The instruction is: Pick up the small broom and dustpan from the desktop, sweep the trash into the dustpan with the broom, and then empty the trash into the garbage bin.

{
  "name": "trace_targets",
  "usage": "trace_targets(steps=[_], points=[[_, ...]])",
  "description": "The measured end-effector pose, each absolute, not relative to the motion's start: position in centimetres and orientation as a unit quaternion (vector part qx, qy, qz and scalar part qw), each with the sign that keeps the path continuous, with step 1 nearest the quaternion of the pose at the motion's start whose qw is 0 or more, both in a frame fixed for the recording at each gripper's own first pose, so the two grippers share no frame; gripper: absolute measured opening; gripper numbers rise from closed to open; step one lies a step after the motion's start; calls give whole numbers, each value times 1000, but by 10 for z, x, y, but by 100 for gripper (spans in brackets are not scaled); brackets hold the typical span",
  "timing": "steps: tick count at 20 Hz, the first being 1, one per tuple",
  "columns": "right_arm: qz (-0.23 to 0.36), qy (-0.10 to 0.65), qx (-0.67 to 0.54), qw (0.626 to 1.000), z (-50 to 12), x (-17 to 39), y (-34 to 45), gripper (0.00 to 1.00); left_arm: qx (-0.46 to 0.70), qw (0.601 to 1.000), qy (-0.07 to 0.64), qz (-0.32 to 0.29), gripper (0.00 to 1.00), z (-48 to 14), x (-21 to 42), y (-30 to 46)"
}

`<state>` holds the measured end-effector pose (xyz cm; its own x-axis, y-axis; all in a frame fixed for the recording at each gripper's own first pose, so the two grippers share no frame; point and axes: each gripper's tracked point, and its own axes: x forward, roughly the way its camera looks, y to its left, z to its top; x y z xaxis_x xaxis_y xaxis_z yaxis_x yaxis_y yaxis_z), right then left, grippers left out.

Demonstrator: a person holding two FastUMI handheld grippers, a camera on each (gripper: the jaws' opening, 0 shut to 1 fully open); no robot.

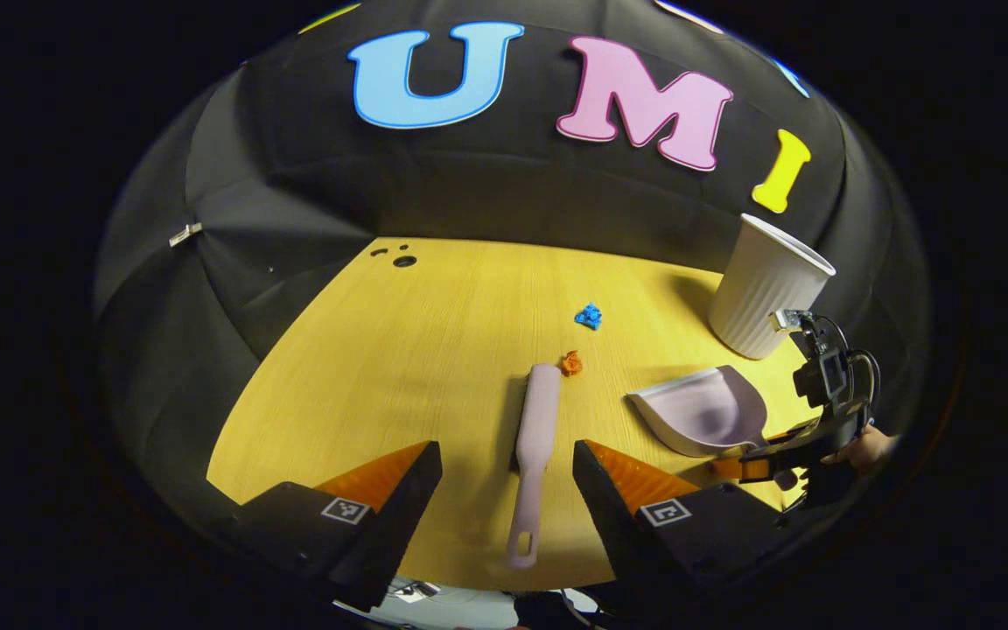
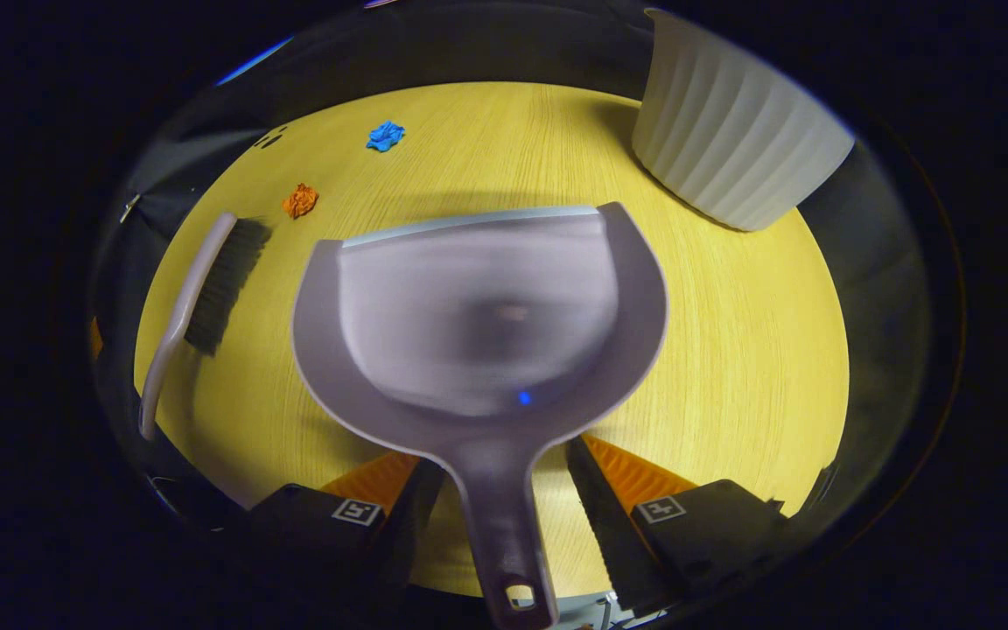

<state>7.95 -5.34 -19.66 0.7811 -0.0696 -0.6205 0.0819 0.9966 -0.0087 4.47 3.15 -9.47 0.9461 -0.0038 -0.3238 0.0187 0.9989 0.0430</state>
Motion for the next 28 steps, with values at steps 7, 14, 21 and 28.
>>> trace_targets(steps=[7,14,21,28], points=[[-31,341,5,939,-196,84,-49,47,29,963,262,-56,95,-147,76,23],[-21,358,-10,934,-197,85,-46,38,89,922,369,-76,94,-205,112,15],[-17,366,-12,930,-198,85,-47,38,128,909,394,-55,76,-216,131,21],[-17,363,-12,931,-197,86,-47,38,120,922,369,-23,41,-220,136,18]])
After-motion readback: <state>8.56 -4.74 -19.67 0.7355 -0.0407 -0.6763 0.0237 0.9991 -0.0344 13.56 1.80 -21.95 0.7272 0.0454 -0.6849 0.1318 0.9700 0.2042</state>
